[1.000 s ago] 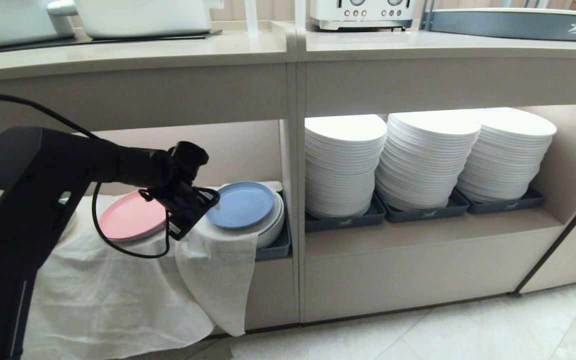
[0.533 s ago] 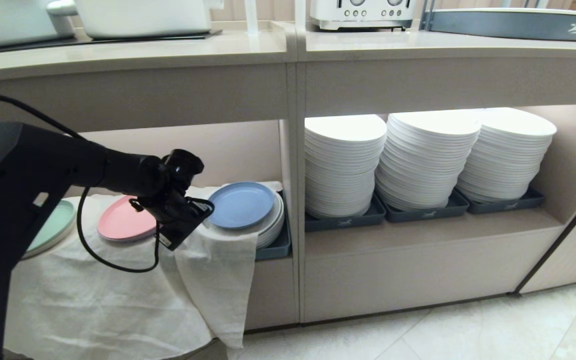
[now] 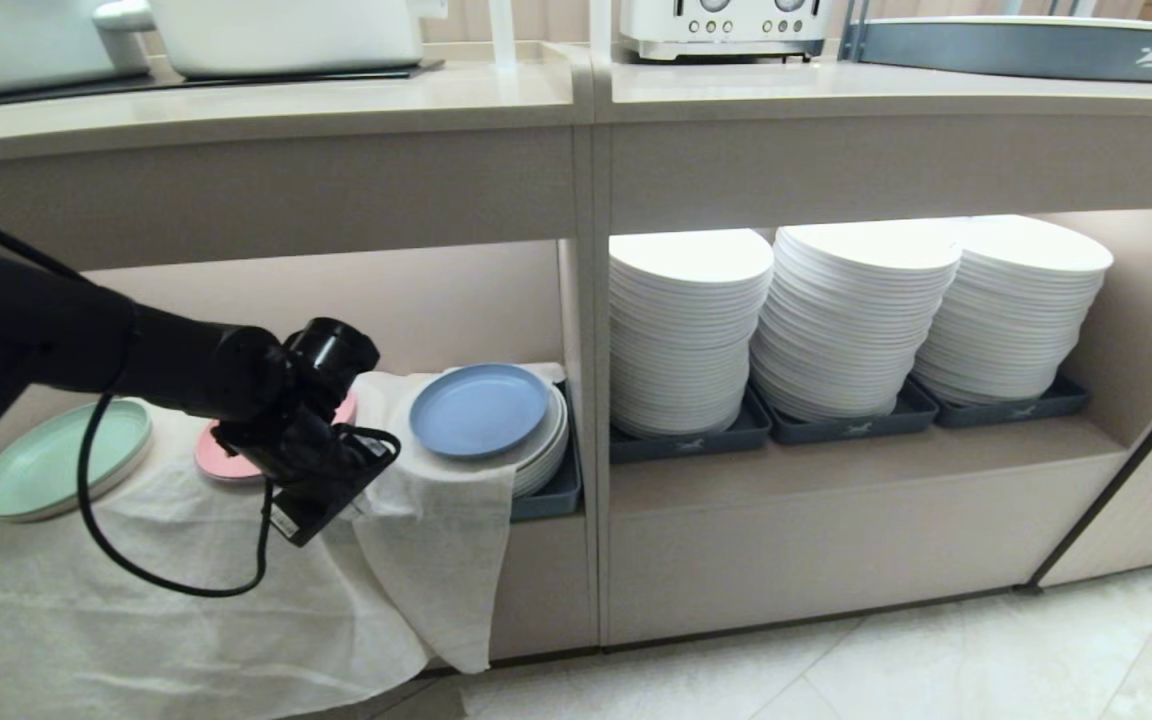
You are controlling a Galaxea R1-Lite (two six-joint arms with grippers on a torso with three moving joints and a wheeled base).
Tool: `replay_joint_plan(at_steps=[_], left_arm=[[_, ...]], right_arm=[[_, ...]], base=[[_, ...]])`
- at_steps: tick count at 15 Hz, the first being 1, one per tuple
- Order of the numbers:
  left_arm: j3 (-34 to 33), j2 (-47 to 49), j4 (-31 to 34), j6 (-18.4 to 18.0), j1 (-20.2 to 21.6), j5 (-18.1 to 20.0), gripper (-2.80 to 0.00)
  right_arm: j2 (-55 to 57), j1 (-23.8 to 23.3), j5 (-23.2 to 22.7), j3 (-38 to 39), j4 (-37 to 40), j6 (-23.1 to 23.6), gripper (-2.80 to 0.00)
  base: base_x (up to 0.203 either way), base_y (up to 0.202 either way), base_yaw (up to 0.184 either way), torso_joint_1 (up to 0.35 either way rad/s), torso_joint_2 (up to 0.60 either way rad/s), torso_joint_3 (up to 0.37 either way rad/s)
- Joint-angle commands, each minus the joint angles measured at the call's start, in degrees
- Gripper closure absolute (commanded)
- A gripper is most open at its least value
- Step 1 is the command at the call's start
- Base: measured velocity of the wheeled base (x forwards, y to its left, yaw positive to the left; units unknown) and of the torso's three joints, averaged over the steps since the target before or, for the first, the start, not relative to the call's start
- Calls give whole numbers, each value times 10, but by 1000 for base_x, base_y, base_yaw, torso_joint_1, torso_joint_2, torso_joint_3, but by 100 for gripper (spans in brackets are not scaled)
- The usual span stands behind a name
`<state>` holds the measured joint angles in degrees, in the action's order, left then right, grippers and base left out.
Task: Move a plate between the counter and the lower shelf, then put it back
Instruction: Pick up the plate in the cupboard
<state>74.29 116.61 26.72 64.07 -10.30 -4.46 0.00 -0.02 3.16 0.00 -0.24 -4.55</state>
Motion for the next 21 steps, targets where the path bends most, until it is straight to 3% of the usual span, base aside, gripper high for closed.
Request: replay_joint_plan(at_steps=[1, 9, 17, 21], left_arm=[[-47, -45, 1, 3, -1, -1, 0], [-250, -172, -50, 1, -19, -6, 0], [-415, -374, -68, -2, -57, -26, 0], [-495, -481, -68, -7, -115, -93, 0]], right_arm=[[0, 0, 0, 0, 0, 0, 0], [0, 0, 0, 0, 0, 0, 0], [0, 0, 0, 0, 0, 0, 0], [0, 0, 1, 0, 0, 0, 0]], base=[[0, 0, 0, 0, 0, 0], [0, 0, 0, 0, 0, 0], [0, 0, 0, 0, 0, 0], [0, 0, 0, 0, 0, 0]])
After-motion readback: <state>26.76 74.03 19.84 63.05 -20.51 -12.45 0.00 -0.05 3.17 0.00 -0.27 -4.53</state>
